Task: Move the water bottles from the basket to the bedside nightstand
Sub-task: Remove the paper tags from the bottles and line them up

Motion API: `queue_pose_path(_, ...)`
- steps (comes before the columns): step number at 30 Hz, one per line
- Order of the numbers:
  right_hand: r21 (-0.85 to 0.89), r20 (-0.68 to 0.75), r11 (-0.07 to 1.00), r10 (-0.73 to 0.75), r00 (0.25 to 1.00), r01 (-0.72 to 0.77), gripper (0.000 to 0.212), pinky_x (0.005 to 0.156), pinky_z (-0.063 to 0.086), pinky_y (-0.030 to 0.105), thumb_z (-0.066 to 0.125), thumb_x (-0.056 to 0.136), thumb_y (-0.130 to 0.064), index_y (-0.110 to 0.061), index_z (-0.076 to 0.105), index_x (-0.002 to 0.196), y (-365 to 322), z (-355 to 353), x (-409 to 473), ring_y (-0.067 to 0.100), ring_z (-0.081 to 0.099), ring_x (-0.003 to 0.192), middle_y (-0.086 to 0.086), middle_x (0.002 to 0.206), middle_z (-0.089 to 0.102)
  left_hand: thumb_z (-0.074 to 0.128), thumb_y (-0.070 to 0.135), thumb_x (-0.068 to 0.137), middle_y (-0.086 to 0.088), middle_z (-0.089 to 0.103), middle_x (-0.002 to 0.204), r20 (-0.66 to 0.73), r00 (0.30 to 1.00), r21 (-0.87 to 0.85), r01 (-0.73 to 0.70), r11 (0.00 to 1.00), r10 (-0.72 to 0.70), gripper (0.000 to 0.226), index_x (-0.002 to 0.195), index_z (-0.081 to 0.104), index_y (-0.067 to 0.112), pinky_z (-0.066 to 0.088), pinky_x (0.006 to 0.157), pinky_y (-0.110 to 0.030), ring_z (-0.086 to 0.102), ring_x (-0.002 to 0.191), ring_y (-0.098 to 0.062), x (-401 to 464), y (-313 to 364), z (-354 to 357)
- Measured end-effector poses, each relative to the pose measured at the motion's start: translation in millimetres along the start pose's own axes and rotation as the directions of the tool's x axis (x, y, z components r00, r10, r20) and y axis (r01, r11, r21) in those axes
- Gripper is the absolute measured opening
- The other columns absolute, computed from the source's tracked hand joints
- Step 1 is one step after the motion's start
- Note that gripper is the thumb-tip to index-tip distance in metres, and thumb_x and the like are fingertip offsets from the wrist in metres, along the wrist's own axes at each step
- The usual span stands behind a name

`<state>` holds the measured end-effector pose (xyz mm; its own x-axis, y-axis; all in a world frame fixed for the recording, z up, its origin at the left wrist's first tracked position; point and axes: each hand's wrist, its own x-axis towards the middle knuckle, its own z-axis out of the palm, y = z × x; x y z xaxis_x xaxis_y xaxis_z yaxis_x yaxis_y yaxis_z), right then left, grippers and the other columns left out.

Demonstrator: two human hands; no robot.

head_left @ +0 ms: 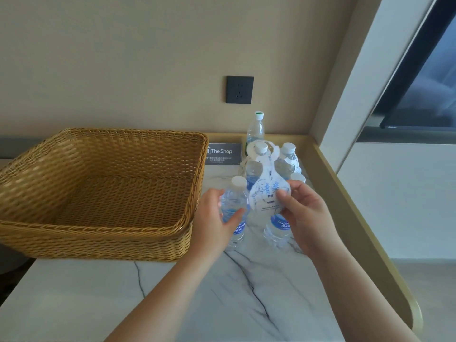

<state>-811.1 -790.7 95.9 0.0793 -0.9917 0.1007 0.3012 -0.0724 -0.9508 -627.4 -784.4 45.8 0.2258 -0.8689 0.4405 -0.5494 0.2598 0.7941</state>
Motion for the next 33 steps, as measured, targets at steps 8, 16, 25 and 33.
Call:
queue_pose_path(8,0.128,-0.335,0.992,0.044,0.941,0.000,0.008,0.067,0.055,0.024,0.059,0.091,-0.012,-0.012,0.066,0.095,14,-87,-31,0.020,0.070,0.084,0.011,0.096,0.073,0.080,0.025,0.073,0.010,0.047,0.097,-0.080,0.992,0.035,-0.099,0.994,0.102,0.046,0.108,0.052,0.016,0.055,0.068,-0.047,0.051,0.090,-0.015,-5,-1,13)
queue_pose_path(16,-0.460,-0.669,0.802,-0.031,0.743,-0.381,0.010,0.051,0.041,0.015,0.062,0.089,-0.016,-0.015,0.068,0.097,67,-136,-41,0.006,0.064,0.072,0.000,0.089,0.072,0.080,0.024,0.073,0.003,0.044,0.092,-0.034,0.994,0.043,-0.098,0.994,0.099,0.047,0.107,0.053,0.006,0.054,0.065,-0.049,0.051,0.082,-0.021,1,6,23)
queue_pose_path(25,-0.810,-0.517,0.380,-0.106,0.850,-0.446,0.045,0.102,0.035,0.035,0.055,0.092,-0.015,-0.007,0.048,0.135,97,-140,-49,0.032,0.041,0.127,0.016,0.141,0.043,0.074,0.040,0.073,0.004,0.046,0.100,-0.027,0.995,-0.005,-0.098,0.995,0.098,0.048,0.107,0.048,0.018,0.057,0.063,-0.048,0.051,0.089,-0.016,0,-12,26)
queue_pose_path(33,-0.975,-0.216,-0.060,0.055,0.975,-0.212,0.056,0.117,0.011,0.038,0.035,0.097,-0.044,-0.022,0.030,0.148,129,-134,-70,0.023,0.009,0.146,0.001,0.159,0.019,0.078,0.030,0.073,0.003,0.046,0.101,-0.044,0.994,0.011,-0.099,0.995,0.100,0.050,0.109,0.050,0.010,0.057,0.058,-0.042,0.051,0.087,-0.015,-2,-9,26)
